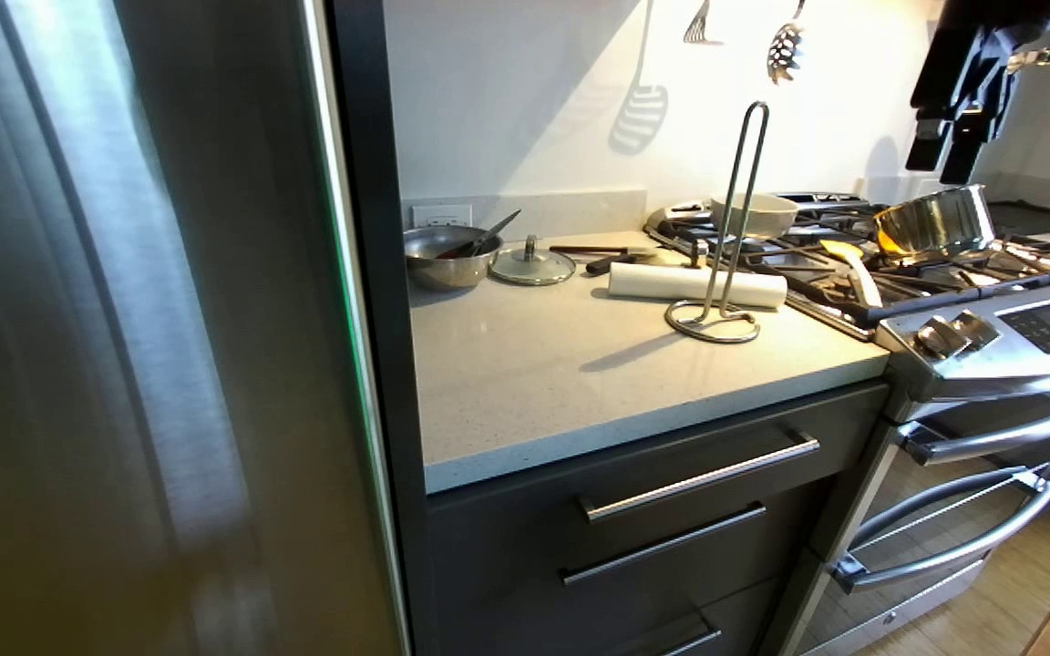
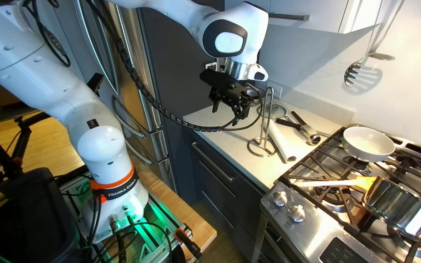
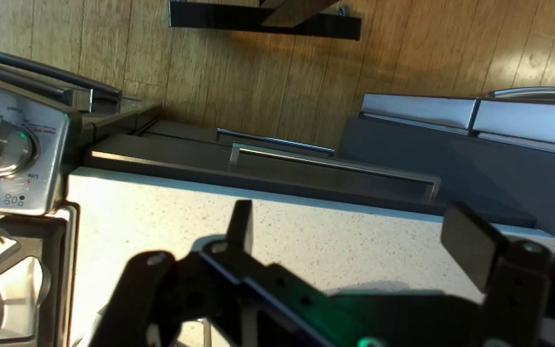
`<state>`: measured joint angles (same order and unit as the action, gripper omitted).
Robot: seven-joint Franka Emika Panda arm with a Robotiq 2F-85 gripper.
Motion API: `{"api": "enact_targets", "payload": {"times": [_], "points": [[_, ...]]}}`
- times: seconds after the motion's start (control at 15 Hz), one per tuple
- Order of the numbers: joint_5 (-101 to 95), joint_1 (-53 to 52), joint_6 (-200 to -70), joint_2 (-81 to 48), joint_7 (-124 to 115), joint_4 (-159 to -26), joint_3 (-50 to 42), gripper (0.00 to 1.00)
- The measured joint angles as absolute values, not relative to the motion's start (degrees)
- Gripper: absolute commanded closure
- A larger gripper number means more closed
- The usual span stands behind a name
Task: Put the paper towel roll on the silver stand
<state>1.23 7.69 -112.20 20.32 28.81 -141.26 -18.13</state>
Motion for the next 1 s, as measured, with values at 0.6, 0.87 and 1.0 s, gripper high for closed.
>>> {"api": "enact_targets", "payload": {"times": [0.6,0.87,1.0], "points": [[3.9,13.1,-121.0,8.2,48.5,-137.7,-26.7,0.0],[10.6,15.5,-124.0,2.2,55.7,-135.1,-27.2,0.0],[11.6,15.7,-124.2,0.8,56.4,-134.3,-27.2,0.0]]}}
